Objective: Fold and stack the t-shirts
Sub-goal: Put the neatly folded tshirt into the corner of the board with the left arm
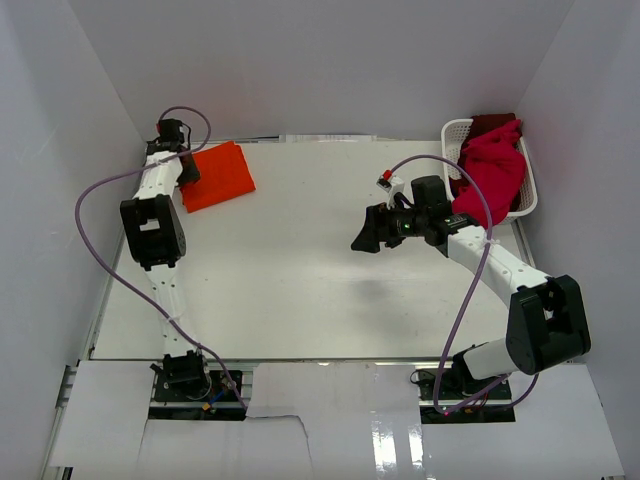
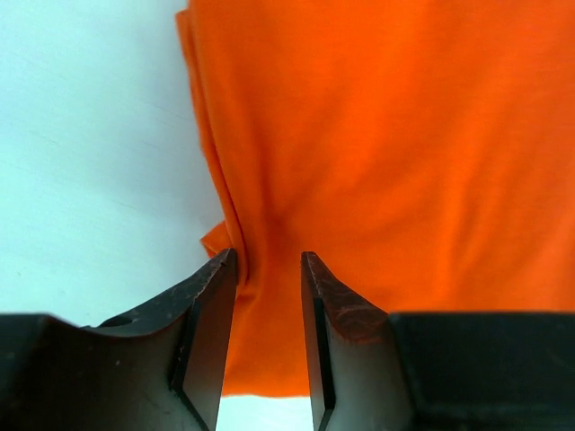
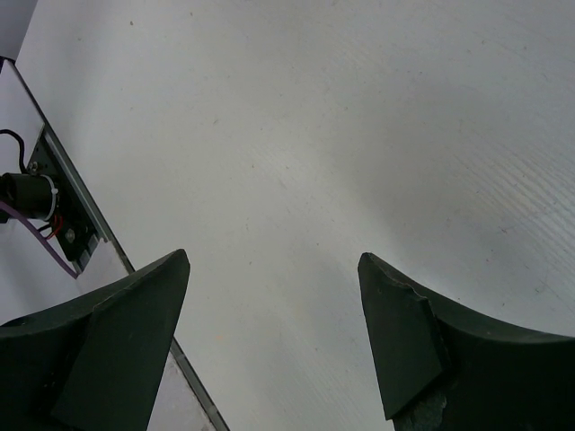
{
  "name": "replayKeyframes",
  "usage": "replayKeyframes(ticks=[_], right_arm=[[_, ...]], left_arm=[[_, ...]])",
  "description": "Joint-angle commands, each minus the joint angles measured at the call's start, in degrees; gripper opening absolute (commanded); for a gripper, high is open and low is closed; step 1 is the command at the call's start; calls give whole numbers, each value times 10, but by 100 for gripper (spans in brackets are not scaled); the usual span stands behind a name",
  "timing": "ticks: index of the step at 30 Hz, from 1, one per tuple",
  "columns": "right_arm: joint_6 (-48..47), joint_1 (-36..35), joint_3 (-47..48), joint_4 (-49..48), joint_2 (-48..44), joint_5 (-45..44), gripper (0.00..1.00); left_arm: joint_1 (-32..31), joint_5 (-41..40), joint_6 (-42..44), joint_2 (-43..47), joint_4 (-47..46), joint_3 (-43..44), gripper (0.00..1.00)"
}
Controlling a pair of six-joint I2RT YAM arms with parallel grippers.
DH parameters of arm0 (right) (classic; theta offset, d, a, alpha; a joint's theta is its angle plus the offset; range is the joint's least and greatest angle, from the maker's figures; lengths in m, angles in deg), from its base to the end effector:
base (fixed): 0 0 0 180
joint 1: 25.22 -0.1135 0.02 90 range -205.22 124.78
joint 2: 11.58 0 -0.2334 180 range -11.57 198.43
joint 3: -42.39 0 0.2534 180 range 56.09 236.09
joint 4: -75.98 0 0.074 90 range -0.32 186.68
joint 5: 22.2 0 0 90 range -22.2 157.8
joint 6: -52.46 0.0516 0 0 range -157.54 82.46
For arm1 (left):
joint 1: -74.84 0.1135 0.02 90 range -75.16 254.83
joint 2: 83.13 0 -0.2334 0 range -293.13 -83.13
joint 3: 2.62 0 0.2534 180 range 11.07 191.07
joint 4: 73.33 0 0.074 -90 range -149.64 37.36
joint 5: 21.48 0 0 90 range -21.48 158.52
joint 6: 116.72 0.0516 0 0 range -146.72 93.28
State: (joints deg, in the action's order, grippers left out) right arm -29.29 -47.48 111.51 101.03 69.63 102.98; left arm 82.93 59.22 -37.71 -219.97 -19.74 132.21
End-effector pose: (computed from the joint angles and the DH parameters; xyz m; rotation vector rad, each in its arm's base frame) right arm 0.2893 0.1505 0.2209 -0.6190 2.1645 0.9710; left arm 0.5078 0.0806 0.1612 -0.4825 2.4861 0.1860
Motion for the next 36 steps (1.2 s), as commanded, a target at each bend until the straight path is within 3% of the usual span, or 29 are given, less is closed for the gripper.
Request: replayKeyframes(ticks=[1,7,12,26,36], right_arm=[[5,-5,0,-26,-2,12,82],[6,-8,-3,-27,-4,12,82],[3,-8,-6,-25,-7,10,82],[-8,-9,-8,-15,-14,8,82],[-6,-8,-1,-18,-11,15,82]], left_arm=[[-31,-19,-11,74,7,-2,44],[-52,-10,-40,76,11,-17,18],[-62,19,-62,63,2,-41,4],[-63,21,-81,26,-4,-56,1],[-61,-25,-77,47,6,-121,0]])
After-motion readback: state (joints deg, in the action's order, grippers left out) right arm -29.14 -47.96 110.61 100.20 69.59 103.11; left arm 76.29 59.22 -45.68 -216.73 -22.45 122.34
